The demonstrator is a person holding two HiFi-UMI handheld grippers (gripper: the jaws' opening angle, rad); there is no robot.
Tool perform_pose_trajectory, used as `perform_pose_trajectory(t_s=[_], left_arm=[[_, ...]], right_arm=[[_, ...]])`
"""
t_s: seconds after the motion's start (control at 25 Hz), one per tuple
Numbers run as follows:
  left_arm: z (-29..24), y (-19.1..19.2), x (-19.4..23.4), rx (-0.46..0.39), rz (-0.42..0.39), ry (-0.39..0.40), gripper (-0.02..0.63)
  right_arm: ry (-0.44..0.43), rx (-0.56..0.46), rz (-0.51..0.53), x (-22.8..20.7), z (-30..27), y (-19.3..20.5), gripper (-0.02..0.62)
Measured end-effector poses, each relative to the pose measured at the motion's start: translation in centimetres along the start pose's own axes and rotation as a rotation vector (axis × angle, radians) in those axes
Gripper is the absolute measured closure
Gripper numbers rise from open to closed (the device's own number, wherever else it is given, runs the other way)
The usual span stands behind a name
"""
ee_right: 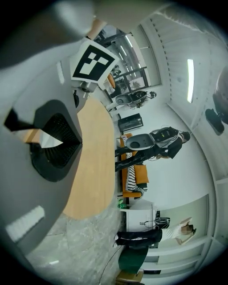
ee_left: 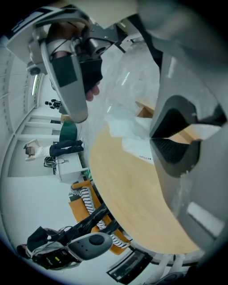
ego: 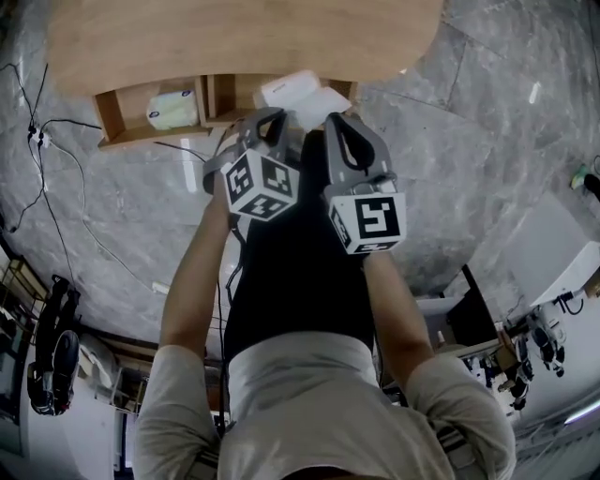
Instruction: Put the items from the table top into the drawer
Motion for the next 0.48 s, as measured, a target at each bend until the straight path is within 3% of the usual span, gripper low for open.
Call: perform_pose_trajectory(t_s=[0.24, 0.48], left_arm=[[-3.3, 1.9, -2.7, 0.053, -0.098, 0.048, 0.578], [-7.3, 1.7, -3.3, 0.075, -0.302, 0.101, 0.578]], right_arm=[[0.041, 0.025, -0.051, -1.5, 1.3, 3.6, 0.589], [0.103, 0.04, -0.117, -3.4, 1.6, 5.6, 0.589]])
Point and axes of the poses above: the fingertips, and each gripper's own axes: z backward along the fingers, x to its left, y out of its underside, the point moved 3 cm from there along z, backward along the fingers, and after that the axes turned 3 degrees about -z, right-handed, at the moved point
